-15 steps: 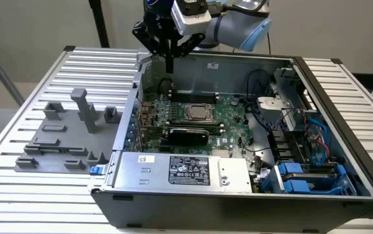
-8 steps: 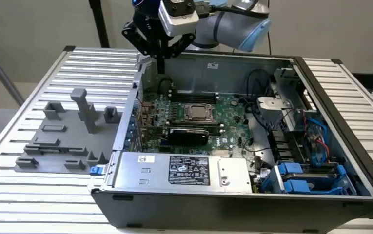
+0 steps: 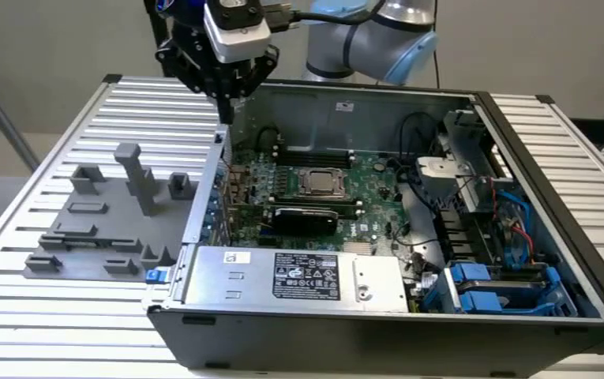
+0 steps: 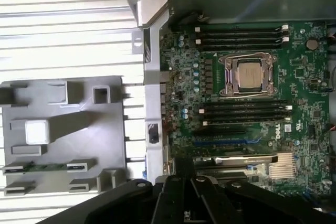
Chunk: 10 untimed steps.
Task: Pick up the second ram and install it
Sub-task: 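Reach for the second ram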
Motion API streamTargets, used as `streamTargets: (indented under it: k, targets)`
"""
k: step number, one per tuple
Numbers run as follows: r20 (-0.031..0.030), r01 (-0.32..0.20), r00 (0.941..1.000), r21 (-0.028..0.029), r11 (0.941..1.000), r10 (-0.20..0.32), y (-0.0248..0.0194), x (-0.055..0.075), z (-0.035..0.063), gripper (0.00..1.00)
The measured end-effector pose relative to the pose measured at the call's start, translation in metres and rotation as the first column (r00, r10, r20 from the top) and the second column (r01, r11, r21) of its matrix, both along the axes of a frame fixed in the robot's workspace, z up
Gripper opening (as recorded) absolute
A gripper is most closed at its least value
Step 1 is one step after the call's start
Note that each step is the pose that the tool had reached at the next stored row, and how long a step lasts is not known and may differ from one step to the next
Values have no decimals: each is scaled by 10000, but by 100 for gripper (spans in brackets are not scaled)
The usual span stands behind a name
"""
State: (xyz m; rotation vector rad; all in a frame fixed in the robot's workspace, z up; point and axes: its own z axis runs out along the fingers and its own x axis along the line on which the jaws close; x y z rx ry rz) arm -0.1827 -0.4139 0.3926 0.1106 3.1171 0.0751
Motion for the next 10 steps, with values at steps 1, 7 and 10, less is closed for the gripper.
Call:
streamTargets:
  k: [1,7,10]
  targets:
    - [1,-1,10000,-1,10000,1,-10,-45,0,0]
    - [7,-2,10000,0,10000,2,-62,-321,0,0]
    - [6,-1,10000,0,10000,1,-82,-456,-1,0]
